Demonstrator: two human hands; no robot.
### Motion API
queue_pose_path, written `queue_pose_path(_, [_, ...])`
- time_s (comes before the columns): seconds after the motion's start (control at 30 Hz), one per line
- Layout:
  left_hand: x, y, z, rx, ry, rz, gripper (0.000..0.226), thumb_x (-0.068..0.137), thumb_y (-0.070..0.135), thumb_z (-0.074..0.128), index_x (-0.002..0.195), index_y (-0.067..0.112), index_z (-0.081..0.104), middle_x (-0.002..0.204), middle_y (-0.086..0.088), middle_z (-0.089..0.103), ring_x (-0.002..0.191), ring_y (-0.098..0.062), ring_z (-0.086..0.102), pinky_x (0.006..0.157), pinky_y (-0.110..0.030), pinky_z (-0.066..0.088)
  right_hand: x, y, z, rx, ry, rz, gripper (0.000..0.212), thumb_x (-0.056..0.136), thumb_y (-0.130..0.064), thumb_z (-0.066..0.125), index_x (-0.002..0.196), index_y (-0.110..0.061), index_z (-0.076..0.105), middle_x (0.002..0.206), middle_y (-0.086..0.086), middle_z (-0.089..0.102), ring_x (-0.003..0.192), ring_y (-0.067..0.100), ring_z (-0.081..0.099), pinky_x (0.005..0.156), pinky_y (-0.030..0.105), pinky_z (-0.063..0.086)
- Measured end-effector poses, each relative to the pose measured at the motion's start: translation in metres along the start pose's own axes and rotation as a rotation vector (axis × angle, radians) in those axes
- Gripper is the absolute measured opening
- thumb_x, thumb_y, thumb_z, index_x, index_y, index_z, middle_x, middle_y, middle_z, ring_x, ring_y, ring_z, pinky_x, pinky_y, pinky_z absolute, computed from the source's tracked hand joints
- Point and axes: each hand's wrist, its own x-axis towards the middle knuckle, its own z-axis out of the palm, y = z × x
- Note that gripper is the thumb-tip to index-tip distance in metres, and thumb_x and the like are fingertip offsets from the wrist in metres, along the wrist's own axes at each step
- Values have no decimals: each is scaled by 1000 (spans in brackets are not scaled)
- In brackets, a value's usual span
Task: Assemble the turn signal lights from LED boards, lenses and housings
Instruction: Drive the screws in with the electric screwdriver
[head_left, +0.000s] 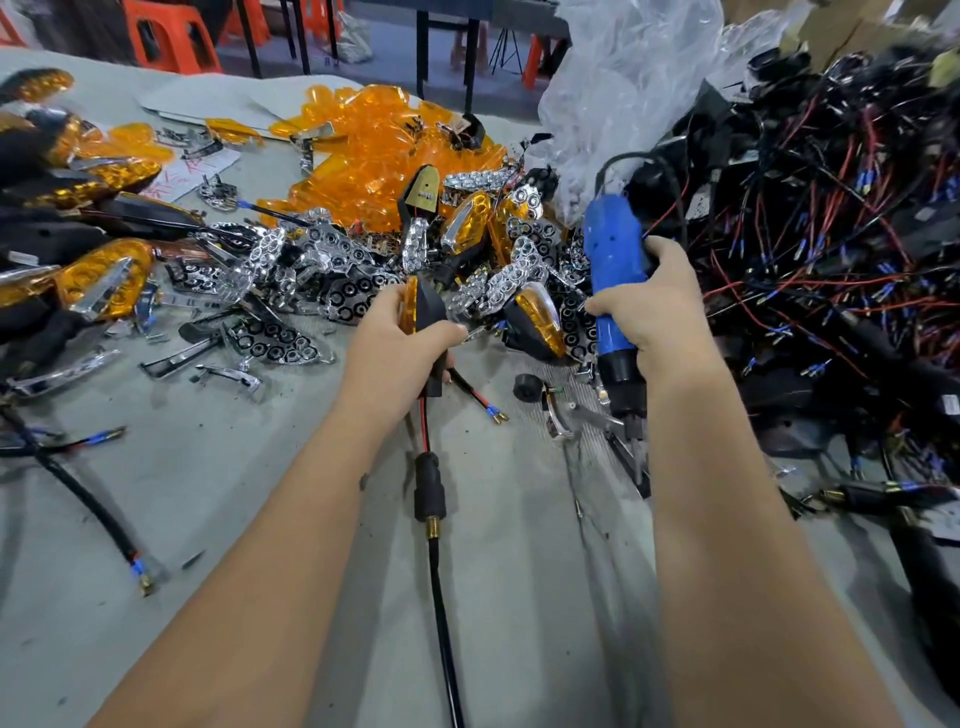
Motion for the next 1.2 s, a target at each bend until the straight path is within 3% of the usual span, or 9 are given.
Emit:
queue_pose_path(0.2, [1,0,0,16,-3,16,18,83,21,72,90,25,56,79,-2,65,62,-13,64,56,-30,54,-9,-2,18,-382,257,-124,57,83,-18,64,138,-24,48,134,12,46,123,34,39,96,36,32])
queue_pose_path(0.3, [1,2,-1,-81,9,-16,21,74,23,71,92,28,63,71,7,63,62,-16,62,57,-32,54,-28,-16,36,-334,350,-285,47,84,-24,61,131,-25,54,133,6,44,123,28,36,102,37,27])
queue_pose_path(0.43, [-4,11,-2,-564,-6,-121,19,80,20,56,84,17,74,63,3,66,53,-14,62,49,-22,46,-63,-29,72,-129,277,-532,29,89,-24,59,118,-22,64,118,0,53,111,19,41,88,26,23])
queue_pose_path(0.53, [-6,13,-8,-819,-54,-201,44,93,30,47,62,17,76,65,0,69,55,-15,64,55,-22,50,-92,-30,92,151,171,-634,23,94,-21,53,112,-14,65,104,-4,57,100,16,49,91,36,40])
queue_pose_path(0.63, [-9,13,-12,-892,-59,-197,39,93,41,48,87,14,76,80,-6,72,70,-20,68,68,-28,54,-112,-17,103,264,37,-657,24,95,-23,52,115,-12,61,102,-2,57,97,18,54,84,42,49])
queue_pose_path(0.83, [-15,19,-14,-840,-24,-81,33,102,30,40,101,15,69,77,-1,69,67,-13,67,59,-23,55,-115,-2,113,147,-218,-641,59,84,-39,69,135,-23,44,121,-7,48,113,9,48,93,25,44])
queue_pose_path(1.07, [-15,21,-11,-691,-108,-168,51,103,38,39,81,15,79,80,-6,73,72,-18,70,68,-28,58,-108,0,112,466,-183,-424,51,81,-28,76,122,-35,47,102,-21,61,96,-6,60,79,10,48])
queue_pose_path(1.13, [-17,21,-10,-544,-71,-196,46,102,43,42,96,15,78,92,-7,74,85,-18,71,84,-34,57,-107,-1,109,458,-131,-439,42,84,-28,75,115,-36,48,103,-19,60,100,-2,59,81,13,47])
queue_pose_path(1.2, [-21,20,-10,-491,-31,-257,43,99,48,46,108,15,74,96,-5,73,87,-17,70,79,-34,57,-107,-2,109,401,-78,-470,31,84,-32,73,107,-32,52,105,-12,59,107,11,56,88,29,47])
